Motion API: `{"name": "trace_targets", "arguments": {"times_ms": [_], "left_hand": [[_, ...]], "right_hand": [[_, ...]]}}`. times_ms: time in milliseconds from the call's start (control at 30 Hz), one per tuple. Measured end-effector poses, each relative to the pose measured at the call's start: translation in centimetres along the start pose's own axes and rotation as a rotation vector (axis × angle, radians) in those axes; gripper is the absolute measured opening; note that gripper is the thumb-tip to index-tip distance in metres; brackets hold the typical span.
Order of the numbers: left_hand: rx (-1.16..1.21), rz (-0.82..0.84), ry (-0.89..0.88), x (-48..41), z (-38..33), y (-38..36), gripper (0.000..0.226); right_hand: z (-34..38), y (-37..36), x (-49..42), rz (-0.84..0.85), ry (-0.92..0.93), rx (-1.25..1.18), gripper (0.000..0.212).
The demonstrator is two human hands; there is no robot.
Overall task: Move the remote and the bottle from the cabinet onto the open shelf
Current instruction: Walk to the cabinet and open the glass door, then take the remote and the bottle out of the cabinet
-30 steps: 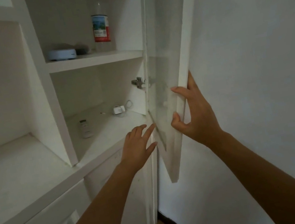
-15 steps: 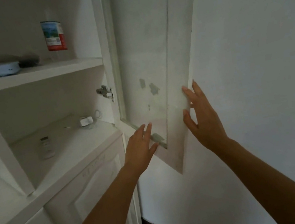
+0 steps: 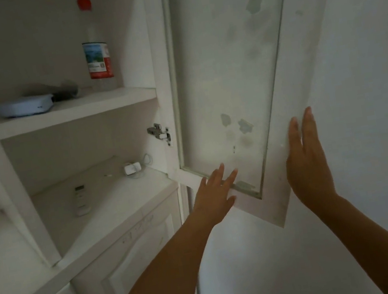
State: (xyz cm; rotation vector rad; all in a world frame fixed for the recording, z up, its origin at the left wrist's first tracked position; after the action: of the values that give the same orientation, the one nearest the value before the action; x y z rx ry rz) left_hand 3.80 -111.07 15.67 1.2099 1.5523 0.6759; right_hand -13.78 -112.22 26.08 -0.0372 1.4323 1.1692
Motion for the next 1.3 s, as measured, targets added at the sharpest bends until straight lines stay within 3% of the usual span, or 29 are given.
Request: {"name": "trace_targets", "arguments": {"times_ms": [133, 367, 533, 633, 833, 1033, 1300], "left_hand": [[0.009, 0.05, -0.02, -0.6, -0.5, -0.1, 0.06], [0.039, 0.012, 0.006, 0.2, 0.5, 1.6, 0.056], [0.017, -0.166, 0.073, 2.8, 3.7, 5.0, 0.05], [-0.023, -0.256, 0.12, 4.9, 5.6, 7.9, 0.047], [-0.164, -0.409, 0.235, 10.4, 9.2, 13.4, 0.039], [-0.128, -0.505, 0.364, 16.3, 11.5, 16.4, 0.037], [-0.117, -0.507, 0.359, 19.5, 12.5, 16.8, 0.037]], "right_hand": [[-1.9, -1.3, -0.5, -0.023, 0.032, 0.301, 0.062], [-1.4, -1.4, -0.8, -0.014, 0.071, 0.395, 0.061], [2.3, -0.7, -1.2, -0.176, 0.109, 0.264, 0.05], [5.2, -1.9, -1.7, -0.18, 0.149, 0.123, 0.049], [11.4, -5.3, -1.4, -0.031, 0.234, -0.203, 0.045], [16.8, -8.5, 0.8, 0.165, 0.296, -0.453, 0.047], [19.8, -11.3, 2.9, 0.241, 0.302, -0.499, 0.044]]}}
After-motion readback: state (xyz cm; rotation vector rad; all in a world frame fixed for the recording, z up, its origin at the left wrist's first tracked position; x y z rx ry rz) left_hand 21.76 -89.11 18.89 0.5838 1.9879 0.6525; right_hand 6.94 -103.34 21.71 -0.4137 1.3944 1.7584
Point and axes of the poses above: each hand's wrist, its own x-axis away from the middle knuckle, its own y-axis out of the back of the hand, z = x × y, the point moved 4 cm from there along -x, towards the middle knuckle, and after that the axes turned 12 degrees about x, right-handed, at the moved point
